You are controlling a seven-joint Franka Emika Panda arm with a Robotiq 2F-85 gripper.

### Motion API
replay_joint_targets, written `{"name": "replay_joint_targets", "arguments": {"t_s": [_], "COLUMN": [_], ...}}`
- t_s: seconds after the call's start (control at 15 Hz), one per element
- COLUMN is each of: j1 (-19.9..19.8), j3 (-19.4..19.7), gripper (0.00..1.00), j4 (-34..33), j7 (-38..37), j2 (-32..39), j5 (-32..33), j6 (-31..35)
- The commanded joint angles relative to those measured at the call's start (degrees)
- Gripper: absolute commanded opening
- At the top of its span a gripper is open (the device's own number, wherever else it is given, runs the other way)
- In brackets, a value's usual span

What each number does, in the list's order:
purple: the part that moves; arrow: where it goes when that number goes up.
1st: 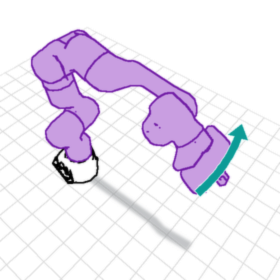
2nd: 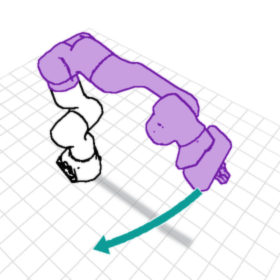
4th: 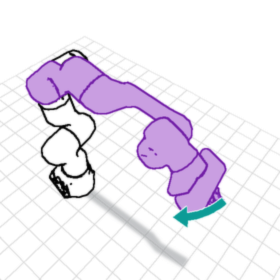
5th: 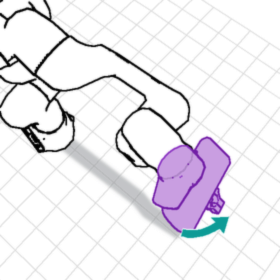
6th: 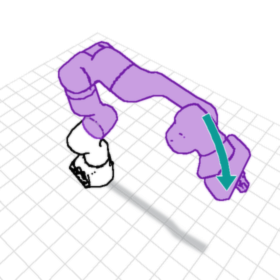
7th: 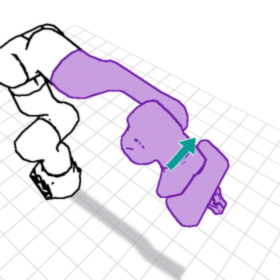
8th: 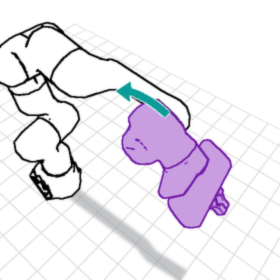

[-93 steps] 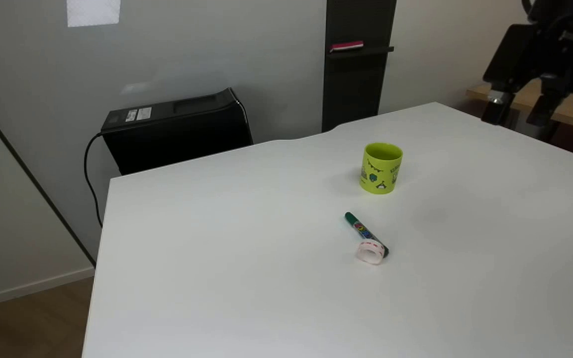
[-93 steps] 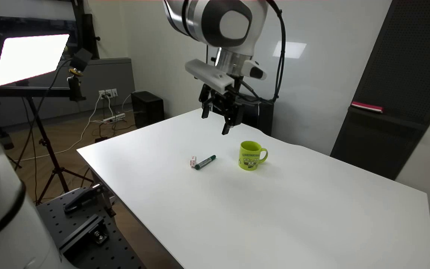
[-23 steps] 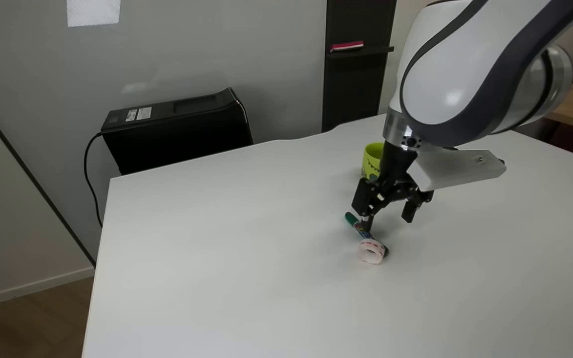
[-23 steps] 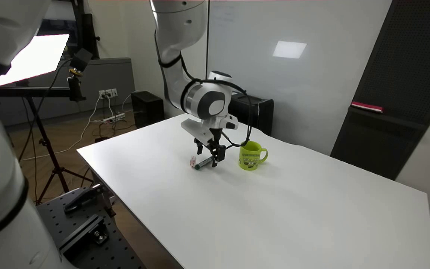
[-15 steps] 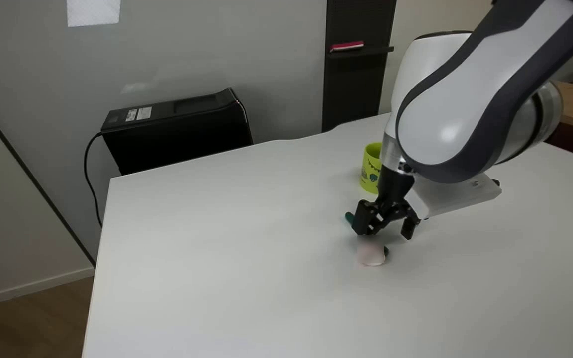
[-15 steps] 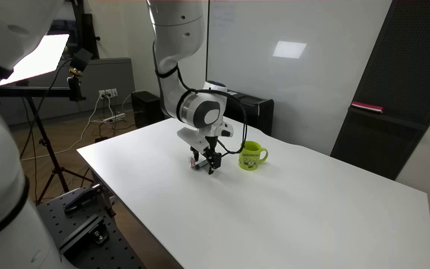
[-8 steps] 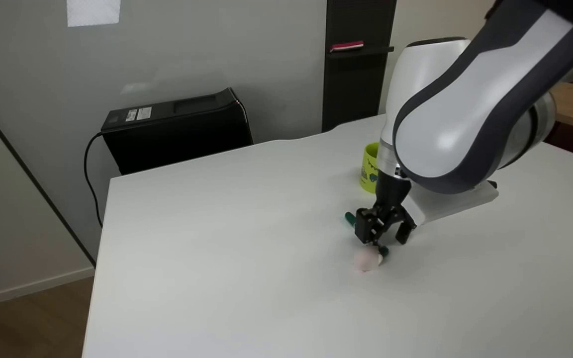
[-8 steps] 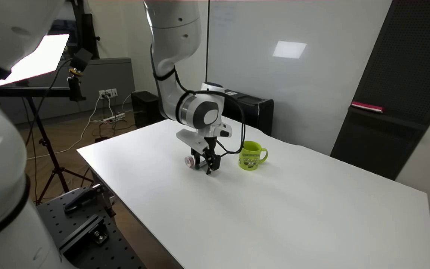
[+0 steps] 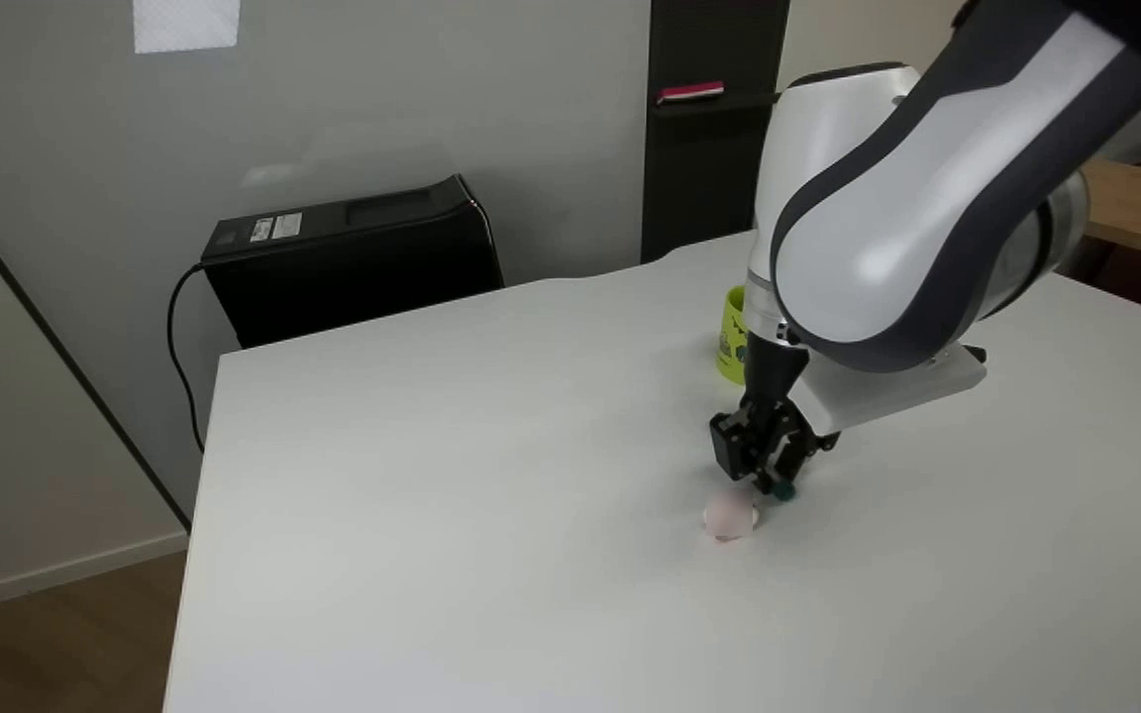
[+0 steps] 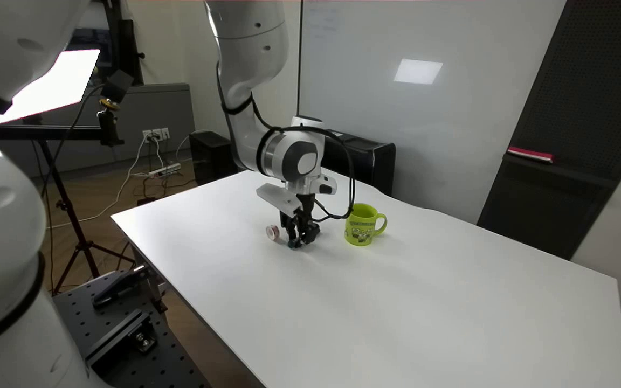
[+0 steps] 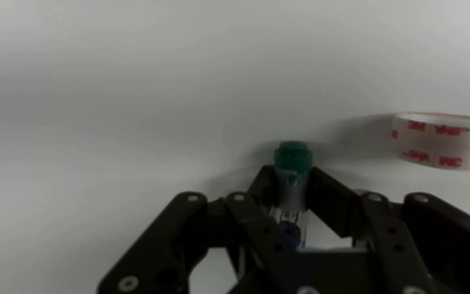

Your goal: Put the marker in the mug

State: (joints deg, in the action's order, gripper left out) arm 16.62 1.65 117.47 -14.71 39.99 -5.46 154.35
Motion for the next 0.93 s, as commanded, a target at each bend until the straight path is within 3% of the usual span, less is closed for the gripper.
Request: {"name": "replay_joint_targets", "arguments": {"t_s": [0.0,0.87], "j1": [-0.8,-10.3], "j3": [1.5,-0.6], "gripper": [0.05,0.05], "j4": [-2.5,-10.3], "j7": [-2.7,-0.6], "j2": [0.4,-2.2], "j5": [1.7,-2.2], "j6": [-5.2,-21.1]}}
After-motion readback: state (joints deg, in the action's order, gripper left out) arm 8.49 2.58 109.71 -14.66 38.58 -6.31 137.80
